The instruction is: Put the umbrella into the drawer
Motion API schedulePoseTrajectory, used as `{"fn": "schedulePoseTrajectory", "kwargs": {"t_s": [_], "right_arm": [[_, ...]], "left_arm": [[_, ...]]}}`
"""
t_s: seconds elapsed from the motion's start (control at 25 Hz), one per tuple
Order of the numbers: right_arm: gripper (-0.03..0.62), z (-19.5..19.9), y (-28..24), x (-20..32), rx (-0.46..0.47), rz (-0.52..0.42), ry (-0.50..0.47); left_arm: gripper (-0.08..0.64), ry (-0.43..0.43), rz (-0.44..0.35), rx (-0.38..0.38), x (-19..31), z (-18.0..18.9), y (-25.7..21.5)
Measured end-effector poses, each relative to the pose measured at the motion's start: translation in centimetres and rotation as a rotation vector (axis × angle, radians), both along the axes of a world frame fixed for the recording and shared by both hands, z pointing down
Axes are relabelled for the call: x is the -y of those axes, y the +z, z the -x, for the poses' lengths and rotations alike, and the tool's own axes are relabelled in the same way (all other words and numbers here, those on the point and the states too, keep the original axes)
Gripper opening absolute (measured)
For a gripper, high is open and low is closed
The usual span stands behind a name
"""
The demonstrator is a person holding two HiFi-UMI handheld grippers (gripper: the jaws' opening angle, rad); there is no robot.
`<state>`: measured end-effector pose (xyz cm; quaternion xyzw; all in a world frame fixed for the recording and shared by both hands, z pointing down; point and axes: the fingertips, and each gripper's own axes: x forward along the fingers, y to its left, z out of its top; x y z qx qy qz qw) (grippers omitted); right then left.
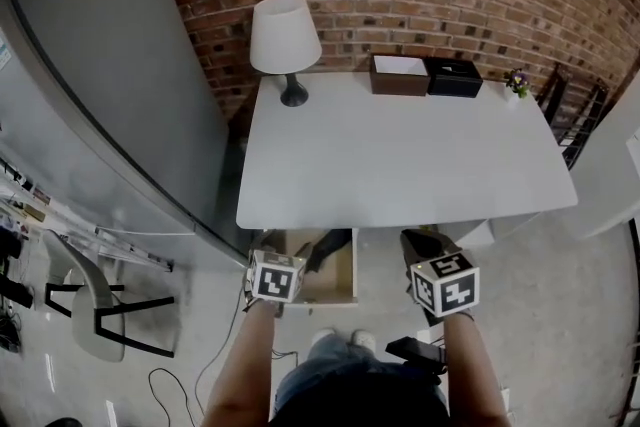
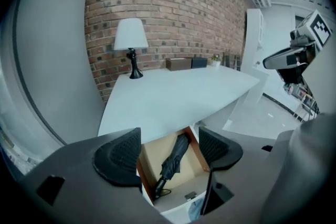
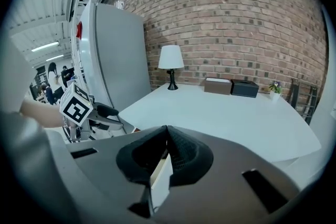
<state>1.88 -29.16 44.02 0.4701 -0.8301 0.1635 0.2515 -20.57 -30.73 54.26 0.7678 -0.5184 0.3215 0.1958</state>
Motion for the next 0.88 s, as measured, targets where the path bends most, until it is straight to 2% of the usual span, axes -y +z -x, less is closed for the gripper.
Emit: {"fn": "schedulePoseTrajectory", "kwargs": {"t_s": [0.32,0.48,0.72,0.88], "right_arm": [[0.000,0.7,-5.2,1.4,0.018,-0.133,-0.017],[0.000,1.1,-8.0,2.1,0.023,-0.203,-0.031],[0.000,1.5,-12.1,2.6,-0.030,-0.301,-0.056],[-0.001,1.4,-15.1,2.7,-0.032,-0.391,-0.064]], "left_arm": [[0.319,-0.001,-0.201,-0.041,1.3,0.6,-7.8],[0.319,0.023,-0.309,-0.024,2.4,0.4,-12.0],[0.319,0.026,-0.465,-0.043,2.8,0.7,-18.7],[0.319,0.024,-0.570,-0.045,2.7,0.9,-23.1]]}}
